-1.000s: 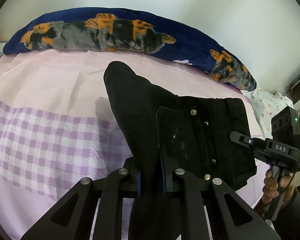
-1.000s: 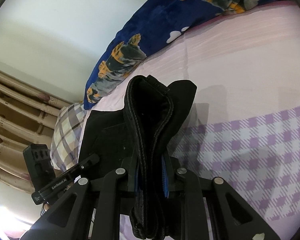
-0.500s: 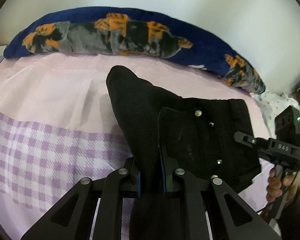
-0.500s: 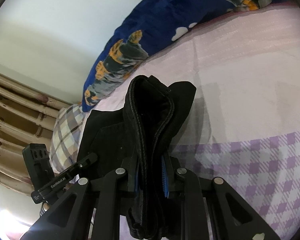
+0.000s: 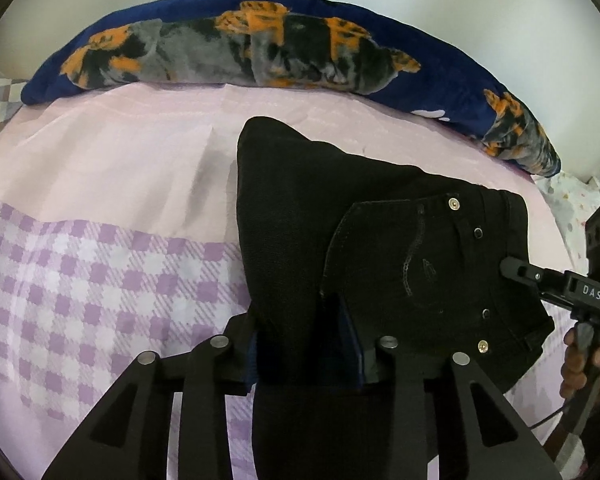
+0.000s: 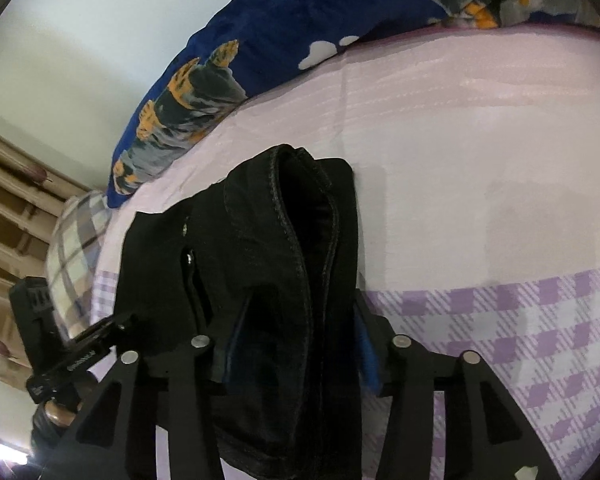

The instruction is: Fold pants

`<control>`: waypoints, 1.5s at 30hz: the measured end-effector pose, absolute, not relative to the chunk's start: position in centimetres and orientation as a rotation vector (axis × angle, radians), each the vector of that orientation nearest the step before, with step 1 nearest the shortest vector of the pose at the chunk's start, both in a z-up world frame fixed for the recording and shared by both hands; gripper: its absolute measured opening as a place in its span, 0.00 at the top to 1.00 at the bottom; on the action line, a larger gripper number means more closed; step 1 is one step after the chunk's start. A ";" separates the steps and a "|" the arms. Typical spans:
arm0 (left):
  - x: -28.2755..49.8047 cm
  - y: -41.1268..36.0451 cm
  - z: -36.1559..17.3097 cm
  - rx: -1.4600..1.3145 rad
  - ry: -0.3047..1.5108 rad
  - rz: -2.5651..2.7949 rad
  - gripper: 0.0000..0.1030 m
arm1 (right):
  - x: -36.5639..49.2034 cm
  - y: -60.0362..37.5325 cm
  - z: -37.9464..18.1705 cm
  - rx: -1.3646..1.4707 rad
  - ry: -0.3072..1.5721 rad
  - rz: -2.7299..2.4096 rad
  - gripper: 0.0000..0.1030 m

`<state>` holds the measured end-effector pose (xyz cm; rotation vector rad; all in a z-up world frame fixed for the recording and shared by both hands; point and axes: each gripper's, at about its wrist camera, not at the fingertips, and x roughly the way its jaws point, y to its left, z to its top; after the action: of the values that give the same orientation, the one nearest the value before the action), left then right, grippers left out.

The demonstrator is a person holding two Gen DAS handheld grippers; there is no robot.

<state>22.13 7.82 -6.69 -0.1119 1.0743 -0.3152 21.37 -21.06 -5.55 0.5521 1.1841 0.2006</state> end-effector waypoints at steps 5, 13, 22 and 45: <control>20.1 7.4 -5.8 -0.045 1.052 -0.257 0.61 | 20.0 -20.5 -4.3 0.488 1.177 0.178 0.53; 16.3 6.7 -6.3 0.047 1.011 -0.161 0.57 | 15.9 -19.5 -2.9 0.429 1.140 0.151 0.48; 13.9 6.3 -6.7 0.038 0.977 -0.082 0.49 | 13.0 -19.7 -1.9 0.393 1.059 0.053 0.35; 5.0 4.1 -3.2 0.061 0.866 -0.036 0.43 | 6.4 -13.2 3.1 0.141 0.892 -0.069 0.06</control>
<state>4.97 4.11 -3.16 0.0611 0.8660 -0.0365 6.41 -13.18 3.06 0.1410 0.8916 -0.0694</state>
